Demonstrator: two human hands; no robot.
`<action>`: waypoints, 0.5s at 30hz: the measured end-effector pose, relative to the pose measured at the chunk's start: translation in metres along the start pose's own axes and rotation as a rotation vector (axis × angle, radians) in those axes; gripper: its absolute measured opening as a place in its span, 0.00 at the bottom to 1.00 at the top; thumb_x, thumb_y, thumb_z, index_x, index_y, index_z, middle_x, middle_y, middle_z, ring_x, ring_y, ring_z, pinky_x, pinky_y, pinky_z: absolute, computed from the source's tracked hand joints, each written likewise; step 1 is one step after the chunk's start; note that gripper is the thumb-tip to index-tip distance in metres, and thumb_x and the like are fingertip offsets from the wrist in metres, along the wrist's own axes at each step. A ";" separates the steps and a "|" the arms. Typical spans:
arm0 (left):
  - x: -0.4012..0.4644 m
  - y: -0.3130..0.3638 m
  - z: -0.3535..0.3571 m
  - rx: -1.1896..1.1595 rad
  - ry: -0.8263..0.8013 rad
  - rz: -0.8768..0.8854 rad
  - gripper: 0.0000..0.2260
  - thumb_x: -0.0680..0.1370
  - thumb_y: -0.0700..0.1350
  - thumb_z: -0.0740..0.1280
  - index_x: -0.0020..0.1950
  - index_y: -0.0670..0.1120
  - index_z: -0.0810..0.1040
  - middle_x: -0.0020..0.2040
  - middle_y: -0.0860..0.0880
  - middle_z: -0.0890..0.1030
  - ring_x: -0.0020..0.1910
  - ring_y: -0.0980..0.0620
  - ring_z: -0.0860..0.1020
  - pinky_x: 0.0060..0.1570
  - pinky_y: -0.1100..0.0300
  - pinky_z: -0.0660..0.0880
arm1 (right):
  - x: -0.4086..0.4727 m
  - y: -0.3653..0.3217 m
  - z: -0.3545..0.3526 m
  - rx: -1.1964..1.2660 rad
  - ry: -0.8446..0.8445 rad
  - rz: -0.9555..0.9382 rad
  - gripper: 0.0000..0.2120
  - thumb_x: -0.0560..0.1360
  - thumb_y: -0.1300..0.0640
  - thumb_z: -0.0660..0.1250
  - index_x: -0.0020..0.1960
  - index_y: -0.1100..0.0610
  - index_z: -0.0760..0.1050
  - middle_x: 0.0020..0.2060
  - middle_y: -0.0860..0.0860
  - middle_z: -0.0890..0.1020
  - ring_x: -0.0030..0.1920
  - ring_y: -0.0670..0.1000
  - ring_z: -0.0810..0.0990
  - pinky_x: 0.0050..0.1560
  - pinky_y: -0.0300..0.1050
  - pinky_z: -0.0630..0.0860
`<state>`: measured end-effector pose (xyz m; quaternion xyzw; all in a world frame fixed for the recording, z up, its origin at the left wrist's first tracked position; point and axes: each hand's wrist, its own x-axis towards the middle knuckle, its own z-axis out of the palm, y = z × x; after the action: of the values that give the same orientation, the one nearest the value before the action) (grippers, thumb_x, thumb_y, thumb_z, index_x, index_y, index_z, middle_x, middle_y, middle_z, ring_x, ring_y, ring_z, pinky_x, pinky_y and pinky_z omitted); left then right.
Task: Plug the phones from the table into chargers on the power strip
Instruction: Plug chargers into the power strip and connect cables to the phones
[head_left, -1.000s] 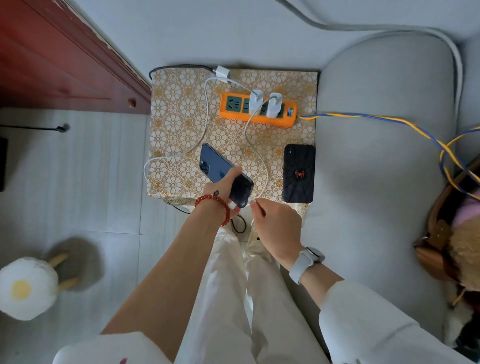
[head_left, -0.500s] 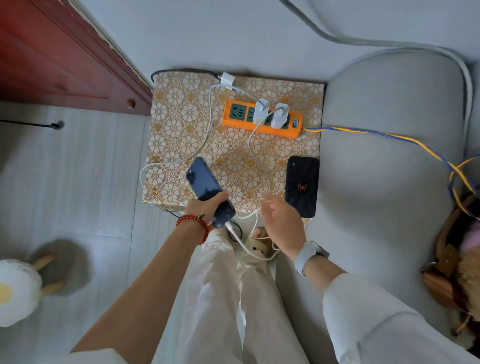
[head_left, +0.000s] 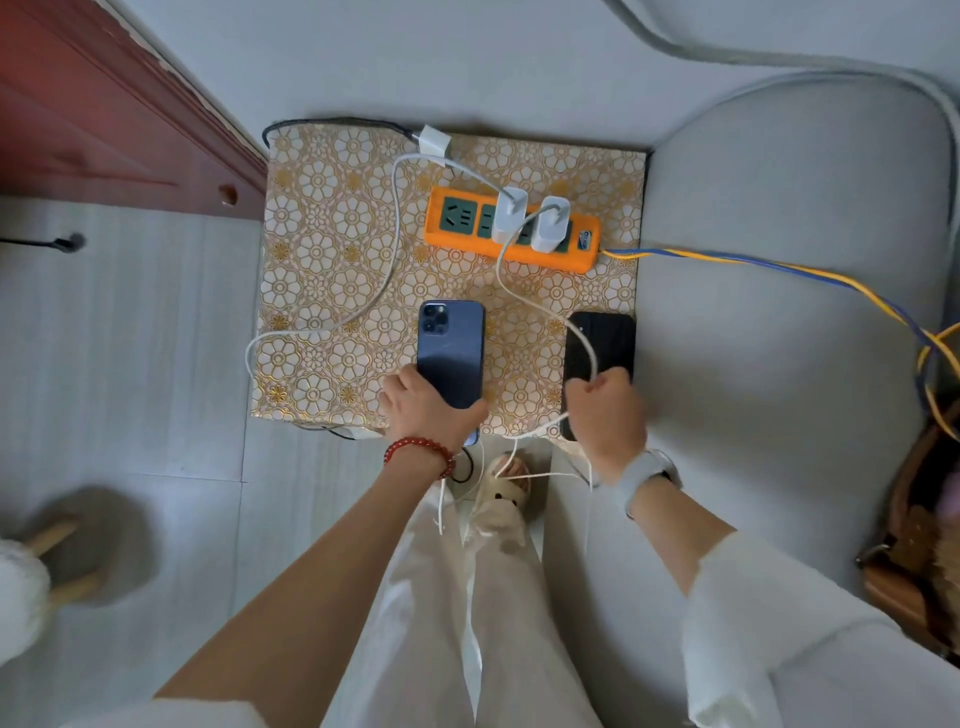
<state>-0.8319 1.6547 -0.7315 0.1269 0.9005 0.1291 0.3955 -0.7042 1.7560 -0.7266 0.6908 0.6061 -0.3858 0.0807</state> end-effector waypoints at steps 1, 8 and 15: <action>0.000 0.006 0.007 0.016 0.005 0.012 0.37 0.64 0.54 0.72 0.63 0.37 0.61 0.62 0.39 0.65 0.62 0.41 0.63 0.61 0.49 0.64 | 0.002 0.005 -0.009 0.066 0.057 0.016 0.04 0.73 0.59 0.59 0.45 0.59 0.68 0.41 0.59 0.79 0.44 0.63 0.78 0.44 0.49 0.74; -0.008 0.042 0.053 0.191 0.055 0.034 0.36 0.64 0.61 0.69 0.61 0.40 0.61 0.60 0.41 0.65 0.60 0.41 0.64 0.52 0.44 0.71 | -0.004 0.017 -0.030 -0.071 0.139 -0.102 0.10 0.77 0.64 0.54 0.57 0.64 0.67 0.49 0.69 0.80 0.49 0.69 0.78 0.43 0.54 0.73; -0.012 0.048 0.067 0.203 0.045 0.075 0.33 0.68 0.55 0.70 0.64 0.40 0.60 0.62 0.41 0.64 0.61 0.41 0.64 0.54 0.45 0.71 | -0.004 0.028 -0.033 -0.334 0.105 -0.225 0.09 0.76 0.64 0.54 0.56 0.63 0.64 0.46 0.67 0.81 0.45 0.68 0.79 0.35 0.51 0.68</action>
<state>-0.7680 1.7044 -0.7509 0.1970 0.9122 0.0550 0.3550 -0.6642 1.7647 -0.7110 0.6151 0.7383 -0.2498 0.1190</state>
